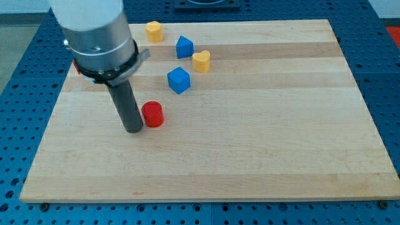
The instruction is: Move the red circle upwards
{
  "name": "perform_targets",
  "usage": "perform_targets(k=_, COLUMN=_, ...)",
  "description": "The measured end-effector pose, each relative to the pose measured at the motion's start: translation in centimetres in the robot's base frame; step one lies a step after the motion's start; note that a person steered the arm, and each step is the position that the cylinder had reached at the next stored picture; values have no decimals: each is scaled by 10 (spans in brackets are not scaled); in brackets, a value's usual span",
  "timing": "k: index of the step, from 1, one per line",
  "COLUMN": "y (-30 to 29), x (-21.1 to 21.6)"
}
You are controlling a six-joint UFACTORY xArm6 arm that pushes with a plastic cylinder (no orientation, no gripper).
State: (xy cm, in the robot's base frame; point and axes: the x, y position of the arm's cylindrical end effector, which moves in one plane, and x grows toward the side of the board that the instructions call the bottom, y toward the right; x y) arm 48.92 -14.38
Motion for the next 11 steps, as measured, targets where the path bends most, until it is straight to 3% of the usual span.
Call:
perform_targets(k=1, y=-1, x=-14)
perform_targets(k=3, y=16, x=34)
perform_targets(k=5, y=32, x=-10)
perform_targets(k=7, y=45, x=1)
perform_targets(k=9, y=56, x=-33)
perform_targets(k=11, y=45, x=-32)
